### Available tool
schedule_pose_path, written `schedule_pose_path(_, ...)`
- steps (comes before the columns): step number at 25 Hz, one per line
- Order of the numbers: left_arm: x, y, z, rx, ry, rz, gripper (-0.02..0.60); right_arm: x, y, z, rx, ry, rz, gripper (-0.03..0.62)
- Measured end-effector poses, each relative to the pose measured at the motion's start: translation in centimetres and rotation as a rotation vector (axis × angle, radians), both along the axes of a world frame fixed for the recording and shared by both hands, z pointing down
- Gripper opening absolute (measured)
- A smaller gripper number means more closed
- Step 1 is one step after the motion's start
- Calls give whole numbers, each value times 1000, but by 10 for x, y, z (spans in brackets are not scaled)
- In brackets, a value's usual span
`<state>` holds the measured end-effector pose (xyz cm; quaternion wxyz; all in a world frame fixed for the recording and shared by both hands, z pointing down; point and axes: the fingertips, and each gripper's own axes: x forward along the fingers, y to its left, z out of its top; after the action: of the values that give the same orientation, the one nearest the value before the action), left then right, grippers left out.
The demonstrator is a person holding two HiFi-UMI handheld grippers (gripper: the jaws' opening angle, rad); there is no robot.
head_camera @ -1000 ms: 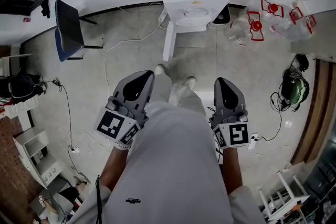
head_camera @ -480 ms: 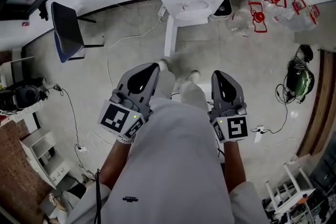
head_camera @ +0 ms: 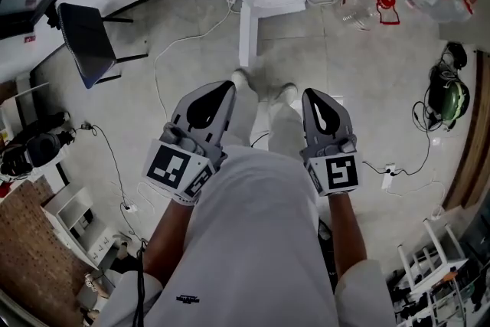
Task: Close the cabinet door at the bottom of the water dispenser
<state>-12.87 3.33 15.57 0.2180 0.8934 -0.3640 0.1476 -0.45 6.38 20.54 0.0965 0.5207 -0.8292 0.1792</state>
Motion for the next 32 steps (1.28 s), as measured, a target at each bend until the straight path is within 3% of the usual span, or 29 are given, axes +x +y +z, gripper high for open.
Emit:
schedule_pose_path(9,-1,-14,59,-64,-34,6,6,-7,-11,58,-77,-14,-19,14)
schedule_pose_path(19,-8,-20,134,-169,-72,7,6,-26,-28,137,-165,-24,-29,88)
schedule_pose_path(32,-11,-47,210,-230,-135,70,6,-51,-48,217,-262,-91,-1,149)
